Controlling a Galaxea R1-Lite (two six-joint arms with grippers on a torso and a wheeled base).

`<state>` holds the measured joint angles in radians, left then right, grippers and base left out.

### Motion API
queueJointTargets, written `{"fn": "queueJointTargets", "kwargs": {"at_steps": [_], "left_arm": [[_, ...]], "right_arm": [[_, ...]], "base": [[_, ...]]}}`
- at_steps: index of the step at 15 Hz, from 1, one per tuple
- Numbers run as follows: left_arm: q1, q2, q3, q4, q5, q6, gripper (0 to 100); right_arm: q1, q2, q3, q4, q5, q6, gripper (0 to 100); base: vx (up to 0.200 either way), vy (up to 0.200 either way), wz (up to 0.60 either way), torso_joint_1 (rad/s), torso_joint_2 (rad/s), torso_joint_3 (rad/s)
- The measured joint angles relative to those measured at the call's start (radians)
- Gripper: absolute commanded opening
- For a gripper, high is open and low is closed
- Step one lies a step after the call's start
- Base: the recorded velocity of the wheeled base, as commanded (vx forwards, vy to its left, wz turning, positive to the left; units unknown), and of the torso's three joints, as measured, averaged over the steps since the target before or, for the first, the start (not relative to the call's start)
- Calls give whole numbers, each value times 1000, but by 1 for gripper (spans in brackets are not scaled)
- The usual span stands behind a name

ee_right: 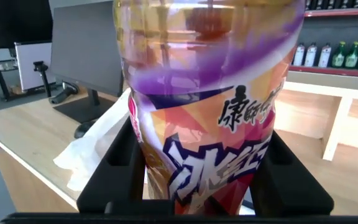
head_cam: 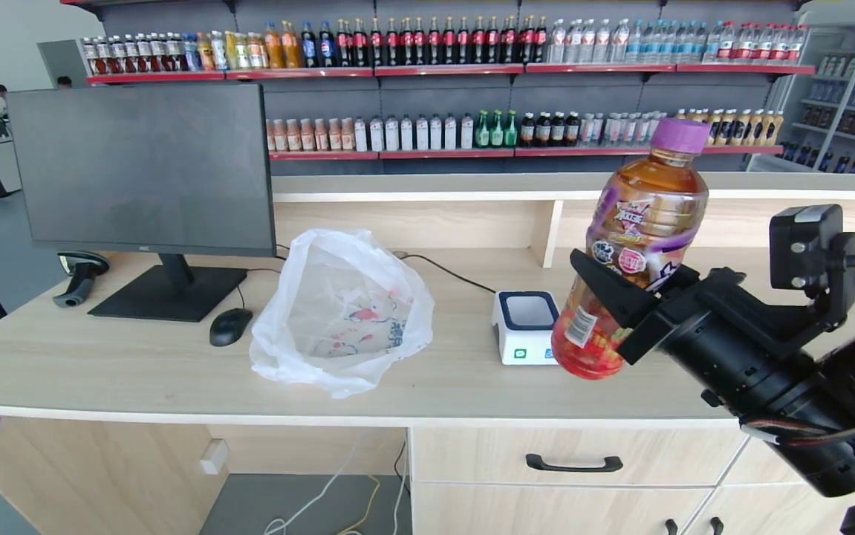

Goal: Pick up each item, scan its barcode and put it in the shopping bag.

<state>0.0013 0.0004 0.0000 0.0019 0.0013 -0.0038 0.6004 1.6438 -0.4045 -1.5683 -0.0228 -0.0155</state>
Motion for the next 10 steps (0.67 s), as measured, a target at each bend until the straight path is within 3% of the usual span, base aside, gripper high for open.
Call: {"fn": "queueJointTargets", "kwargs": {"at_steps": [4,9,10], "left_arm": [[0,0,0,-2,0,0,100],[-1,0,0,-2,0,4,100],[-2,0,0,-1,0,4,100]], "right_arm": [[2,-4,3,-3,3,0,0],[2,-10,7,-1,3,-1,0],[3,-10,7,-1,3,-1,0]], "base": [[0,200,0,0,4,0],[0,0,0,0,0,0],[200,0,0,2,12,7]]}}
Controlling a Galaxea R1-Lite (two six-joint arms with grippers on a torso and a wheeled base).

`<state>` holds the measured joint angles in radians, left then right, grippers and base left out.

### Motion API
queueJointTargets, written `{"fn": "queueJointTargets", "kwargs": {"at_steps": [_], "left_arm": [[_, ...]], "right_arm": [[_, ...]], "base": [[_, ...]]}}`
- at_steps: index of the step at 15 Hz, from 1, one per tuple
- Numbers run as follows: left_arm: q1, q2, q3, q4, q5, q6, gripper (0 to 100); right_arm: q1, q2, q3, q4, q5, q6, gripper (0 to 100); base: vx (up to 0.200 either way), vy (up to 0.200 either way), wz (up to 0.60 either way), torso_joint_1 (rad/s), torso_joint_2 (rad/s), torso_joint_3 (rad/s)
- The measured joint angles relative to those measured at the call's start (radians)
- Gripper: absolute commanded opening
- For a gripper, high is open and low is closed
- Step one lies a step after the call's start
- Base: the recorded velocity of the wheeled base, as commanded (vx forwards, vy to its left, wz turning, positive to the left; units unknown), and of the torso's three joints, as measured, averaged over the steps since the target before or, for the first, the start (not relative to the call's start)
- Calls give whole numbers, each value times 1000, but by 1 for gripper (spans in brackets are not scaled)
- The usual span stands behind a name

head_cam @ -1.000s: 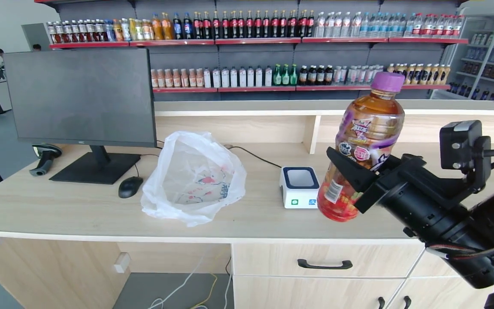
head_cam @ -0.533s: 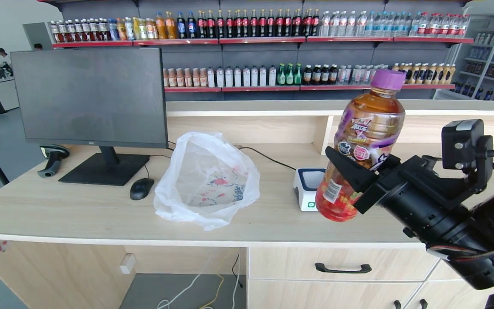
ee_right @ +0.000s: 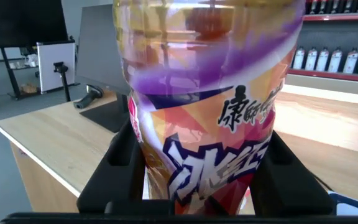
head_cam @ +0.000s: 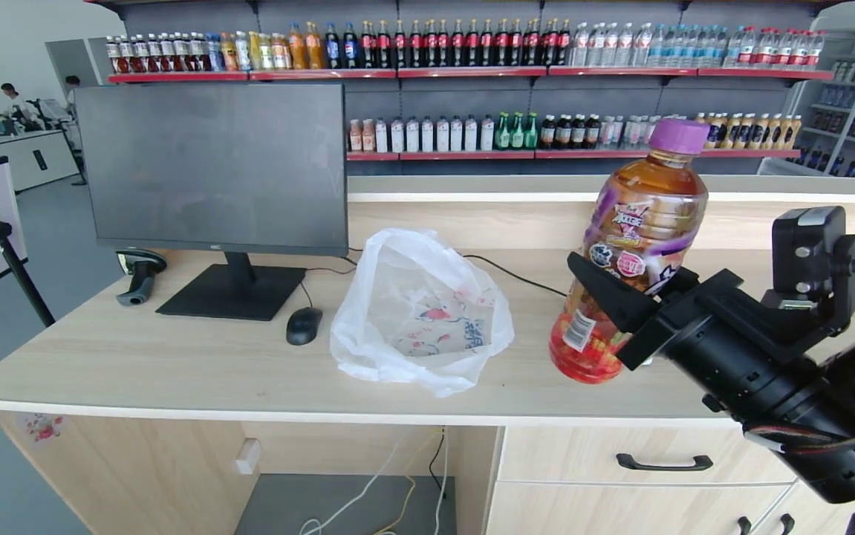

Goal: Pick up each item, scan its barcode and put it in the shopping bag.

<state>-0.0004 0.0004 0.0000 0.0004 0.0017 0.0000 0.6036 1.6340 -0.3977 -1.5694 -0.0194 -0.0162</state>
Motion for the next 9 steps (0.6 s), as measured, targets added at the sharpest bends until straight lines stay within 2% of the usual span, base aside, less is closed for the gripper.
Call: {"fn": "queueJointTargets", "kwargs": {"at_steps": [5,9], "left_arm": [[0,0,0,0,0,-1,100],[1,0,0,1,0,-3,100]], "right_arm": [[0,1,-6,0,0,0,0],[-4,15,-20,1,-1,0,0]], "base": [[200,0,0,-1,-1,3],[0,0,0,0,0,0]]}}
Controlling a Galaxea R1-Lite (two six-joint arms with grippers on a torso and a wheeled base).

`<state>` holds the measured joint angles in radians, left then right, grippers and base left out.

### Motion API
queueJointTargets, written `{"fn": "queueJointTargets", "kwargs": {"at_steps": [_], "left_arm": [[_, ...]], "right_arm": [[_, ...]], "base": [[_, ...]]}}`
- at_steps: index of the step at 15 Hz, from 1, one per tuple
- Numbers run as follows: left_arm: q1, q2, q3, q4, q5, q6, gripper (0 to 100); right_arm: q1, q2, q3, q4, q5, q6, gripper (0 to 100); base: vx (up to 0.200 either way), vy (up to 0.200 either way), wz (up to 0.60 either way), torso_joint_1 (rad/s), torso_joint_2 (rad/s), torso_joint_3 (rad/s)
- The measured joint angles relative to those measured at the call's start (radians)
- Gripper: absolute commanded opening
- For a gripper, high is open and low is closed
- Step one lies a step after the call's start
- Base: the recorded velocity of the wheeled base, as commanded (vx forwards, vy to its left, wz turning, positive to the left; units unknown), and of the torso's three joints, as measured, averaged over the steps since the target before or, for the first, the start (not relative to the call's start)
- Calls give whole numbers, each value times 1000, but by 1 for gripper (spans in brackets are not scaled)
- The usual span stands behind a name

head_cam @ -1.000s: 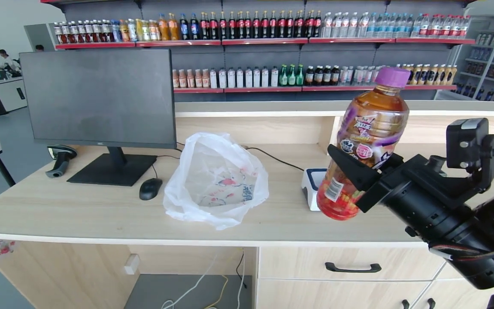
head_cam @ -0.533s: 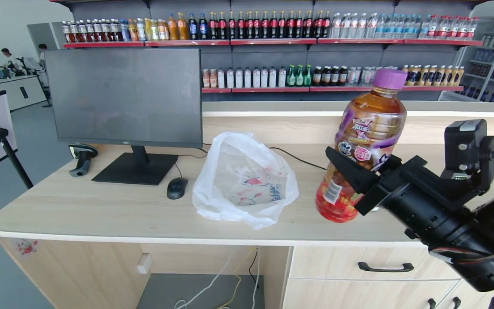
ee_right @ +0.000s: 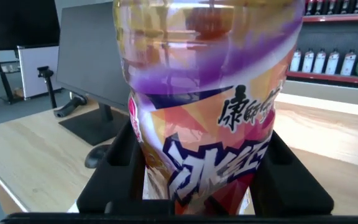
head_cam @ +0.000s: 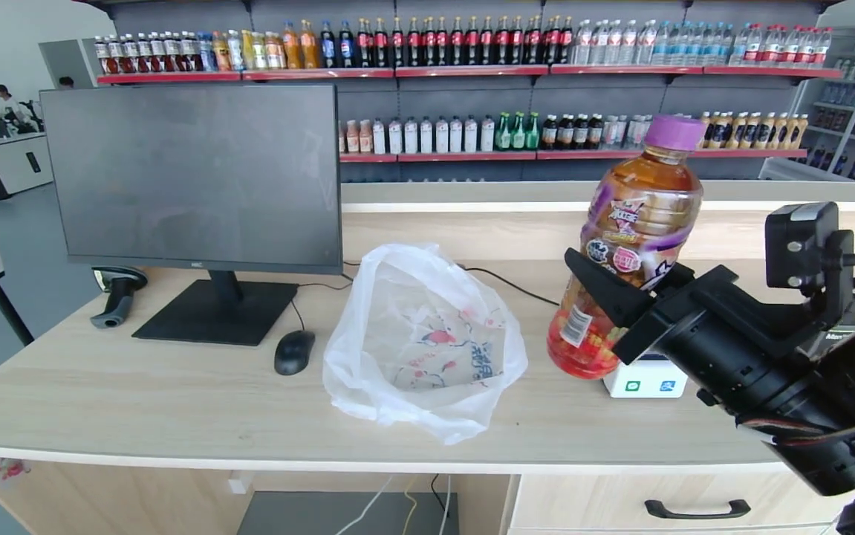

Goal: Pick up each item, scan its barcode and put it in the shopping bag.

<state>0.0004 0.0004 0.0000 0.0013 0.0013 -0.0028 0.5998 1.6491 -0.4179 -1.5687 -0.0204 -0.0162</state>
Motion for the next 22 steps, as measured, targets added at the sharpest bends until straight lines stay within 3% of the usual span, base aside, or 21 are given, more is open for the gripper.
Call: {"fn": "queueJointTargets", "kwargs": {"at_steps": [11,16,22], "left_arm": [[0,0,0,-1,0,1,100],[0,0,0,-1,0,0,100],[0,0,0,0,0,0,100]], "right_arm": [[-53,220,-184,0,0,17,0],[-77,293,-238,0,0,17,0],[-114,339,-270,0,2,22,0]], "base": [[0,0,0,0,0,0],[0,0,600,0,1,1],[0,0,0,0,0,0]]}}
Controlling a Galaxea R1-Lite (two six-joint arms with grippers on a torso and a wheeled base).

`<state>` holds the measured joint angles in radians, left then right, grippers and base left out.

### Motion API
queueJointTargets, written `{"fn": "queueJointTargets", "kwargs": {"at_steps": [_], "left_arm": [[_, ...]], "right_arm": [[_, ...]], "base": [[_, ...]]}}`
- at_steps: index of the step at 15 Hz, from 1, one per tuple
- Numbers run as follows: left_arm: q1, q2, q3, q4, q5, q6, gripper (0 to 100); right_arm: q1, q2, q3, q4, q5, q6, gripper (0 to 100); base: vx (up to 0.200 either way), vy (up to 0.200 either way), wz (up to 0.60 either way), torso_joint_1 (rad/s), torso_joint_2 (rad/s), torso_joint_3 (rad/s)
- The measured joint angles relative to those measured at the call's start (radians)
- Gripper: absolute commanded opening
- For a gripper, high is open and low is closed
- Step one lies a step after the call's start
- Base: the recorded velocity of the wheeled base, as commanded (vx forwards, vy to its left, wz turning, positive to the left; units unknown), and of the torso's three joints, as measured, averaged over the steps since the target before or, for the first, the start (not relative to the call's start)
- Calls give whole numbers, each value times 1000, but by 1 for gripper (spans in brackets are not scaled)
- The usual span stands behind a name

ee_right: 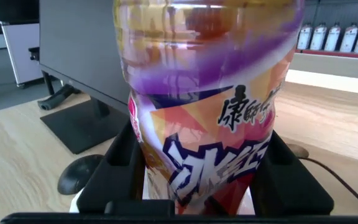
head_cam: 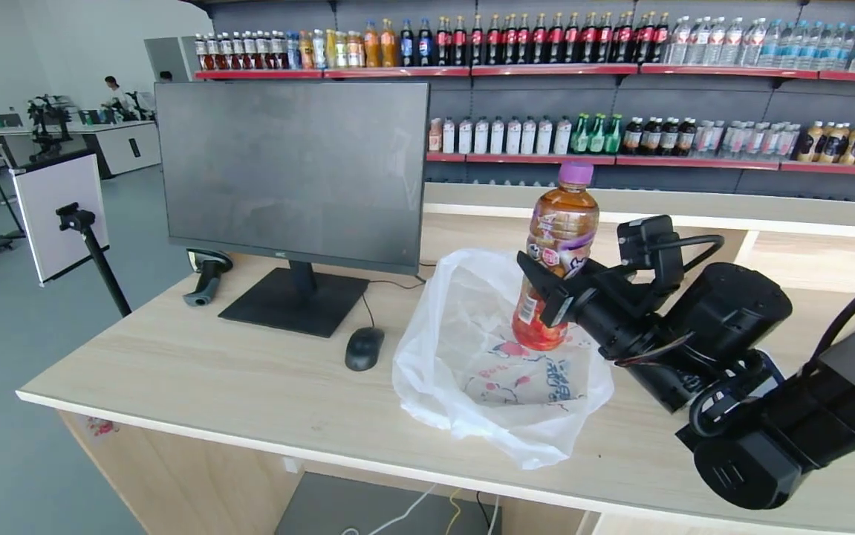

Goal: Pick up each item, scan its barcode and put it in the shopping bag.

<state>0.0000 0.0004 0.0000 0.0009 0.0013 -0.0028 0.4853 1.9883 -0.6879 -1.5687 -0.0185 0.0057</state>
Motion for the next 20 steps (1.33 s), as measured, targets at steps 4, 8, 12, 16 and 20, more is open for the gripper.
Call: {"fn": "queueJointTargets", "kwargs": {"at_steps": [4,8,12,16,20], "left_arm": [[0,0,0,0,0,0,100],[0,0,0,0,0,0,100],[0,0,0,-1,0,0,100],[0,0,0,-1,0,0,100],[0,0,0,-1,0,-1,100]], "right_arm": [[17,75,-59,-1,0,19,0],[19,173,-132,0,-2,28,0],[32,234,-171,0,-1,46,0],[45,287,-222,-1,-1,63,0],[94,330,-266,-2,0,66,0]], "base": [[0,0,0,0,0,0],[0,0,0,0,0,0],[0,0,0,0,0,0],[0,0,0,0,0,0],[0,0,0,0,0,0]]}}
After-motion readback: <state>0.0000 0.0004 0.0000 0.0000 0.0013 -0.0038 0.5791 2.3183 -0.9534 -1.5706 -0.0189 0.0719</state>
